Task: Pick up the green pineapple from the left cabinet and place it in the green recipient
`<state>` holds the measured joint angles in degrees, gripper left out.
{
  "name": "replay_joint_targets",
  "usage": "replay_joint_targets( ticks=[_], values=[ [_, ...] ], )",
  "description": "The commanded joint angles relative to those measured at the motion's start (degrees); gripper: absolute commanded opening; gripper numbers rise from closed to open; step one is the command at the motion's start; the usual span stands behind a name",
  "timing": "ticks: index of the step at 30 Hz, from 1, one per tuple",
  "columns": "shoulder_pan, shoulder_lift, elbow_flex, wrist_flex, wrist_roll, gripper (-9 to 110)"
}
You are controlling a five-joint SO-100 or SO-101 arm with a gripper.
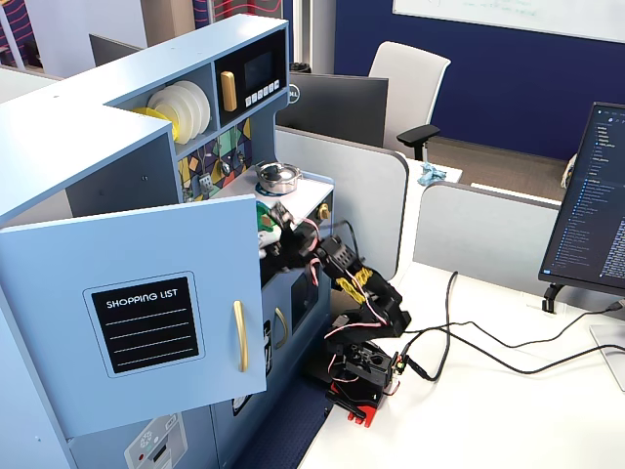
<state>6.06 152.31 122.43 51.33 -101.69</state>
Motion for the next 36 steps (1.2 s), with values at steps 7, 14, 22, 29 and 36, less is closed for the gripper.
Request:
replay_joint_targets(
  ticks=[7, 14, 22, 29, 36],
  values=[
    [2.3, 18.0, 31.3, 10.9, 6.2, 9],
    [0.2, 22.9, 44.6, 17.8, 12.8, 7],
    [-1.8, 28.2, 49.2, 31.1, 14.3, 10],
    [-2.8, 29.8, 49.2, 36.1, 17.0, 10],
    [-6.4, 29.8, 49.2, 36.4, 16.1, 10]
  ],
)
